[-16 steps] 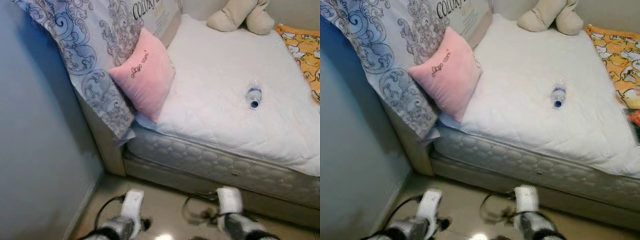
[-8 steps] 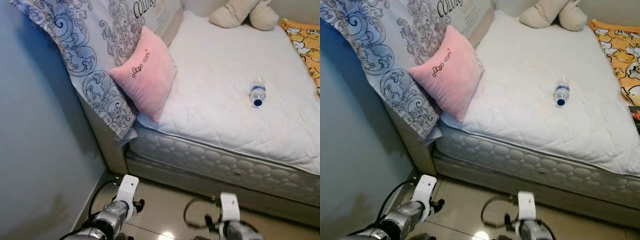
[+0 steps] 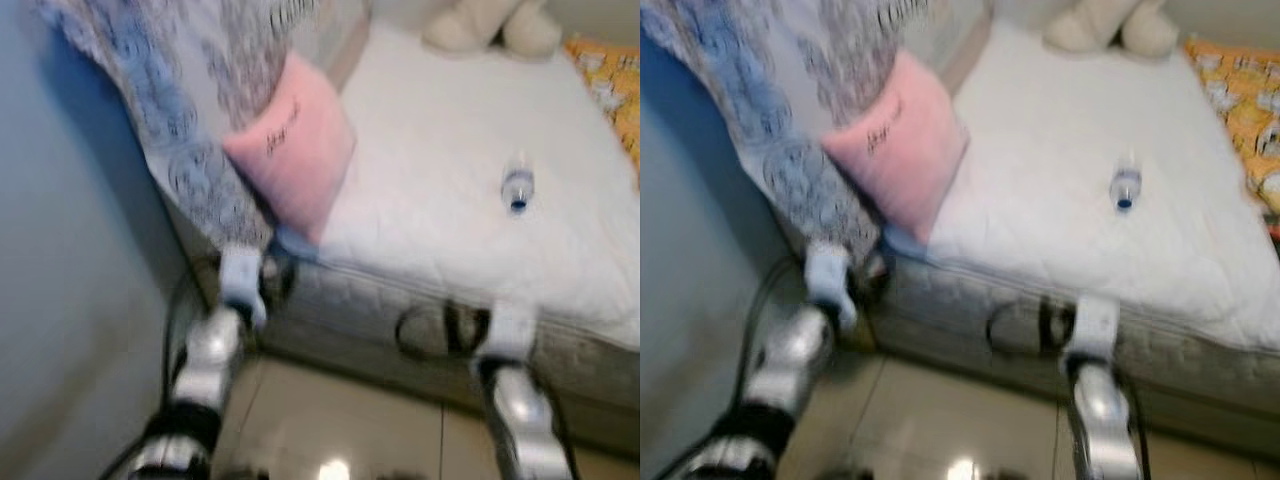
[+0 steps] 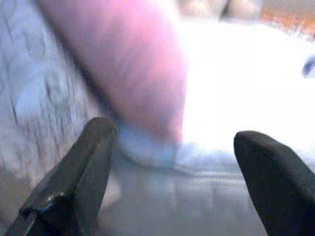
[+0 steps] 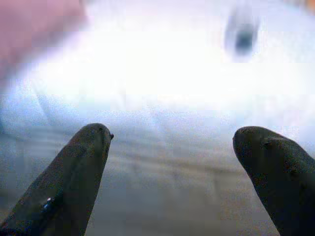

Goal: Clean up the room

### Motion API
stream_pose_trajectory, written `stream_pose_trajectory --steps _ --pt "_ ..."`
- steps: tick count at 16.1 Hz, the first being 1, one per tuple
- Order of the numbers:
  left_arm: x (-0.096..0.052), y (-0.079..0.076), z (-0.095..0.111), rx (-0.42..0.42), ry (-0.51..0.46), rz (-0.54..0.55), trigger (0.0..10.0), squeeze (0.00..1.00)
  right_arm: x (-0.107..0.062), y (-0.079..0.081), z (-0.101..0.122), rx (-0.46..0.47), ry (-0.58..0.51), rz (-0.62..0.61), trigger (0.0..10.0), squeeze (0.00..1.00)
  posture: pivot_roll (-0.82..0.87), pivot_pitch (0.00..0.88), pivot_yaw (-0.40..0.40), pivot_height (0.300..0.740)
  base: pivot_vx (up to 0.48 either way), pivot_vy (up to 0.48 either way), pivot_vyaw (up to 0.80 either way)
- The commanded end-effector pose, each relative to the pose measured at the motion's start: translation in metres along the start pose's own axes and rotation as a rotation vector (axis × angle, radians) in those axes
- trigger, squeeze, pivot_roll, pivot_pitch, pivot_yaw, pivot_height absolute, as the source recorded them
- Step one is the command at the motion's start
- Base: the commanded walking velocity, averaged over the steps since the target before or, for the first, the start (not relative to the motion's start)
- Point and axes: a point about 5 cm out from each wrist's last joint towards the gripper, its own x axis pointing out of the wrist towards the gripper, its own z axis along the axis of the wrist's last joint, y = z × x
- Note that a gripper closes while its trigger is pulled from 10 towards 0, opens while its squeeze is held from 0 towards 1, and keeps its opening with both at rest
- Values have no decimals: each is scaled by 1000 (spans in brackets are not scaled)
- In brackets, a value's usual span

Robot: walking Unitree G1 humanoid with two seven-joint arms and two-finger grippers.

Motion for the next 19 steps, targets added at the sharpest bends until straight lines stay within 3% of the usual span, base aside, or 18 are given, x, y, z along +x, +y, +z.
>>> stream_pose_trajectory --steps 1,2,3,5,6,8,9,14,19 --pt "8 -5 41 36 -165 -26 10000 0 4 8 39 -28 -176 25 10000 0 -66 0 -1 699 0 0 0" --pt "11 -2 78 46 -303 -16 10000 0 2 7 52 -63 -259 30 10000 0 -62 0 -4 699 0 0 0" --pt "5 -2 79 66 -284 -91 10000 0 -3 5 41 -31 -213 56 10000 0 -60 0 -4 699 0 0 0" --pt "-1 11 35 -28 -124 4 10000 0 1 4 35 1 -151 15 10000 0 -65 0 -5 699 0 0 0" --pt "-1 8 34 -48 -124 4 10000 0 1 5 36 -7 -149 21 10000 0 -70 0 -6 699 0 0 0" --pt "0 -12 36 -77 -109 -21 10000 0 -1 11 49 -5 -158 44 10000 0 -80 0 -7 699 0 0 -675" --pt "-1 -15 35 -58 -88 -20 10000 0 -2 11 49 -1 -155 49 10000 0 -82 0 -6 699 0 0 -650" --pt "-9 3 25 -102 -35 67 10000 0 -1 6 46 -11 -129 45 10000 0 -80 0 -5 699 0 0 -649" --pt "-4 -1 25 -123 -23 63 10000 0 8 9 51 -53 -121 85 10000 0 -81 0 -13 699 109 -205 -259"
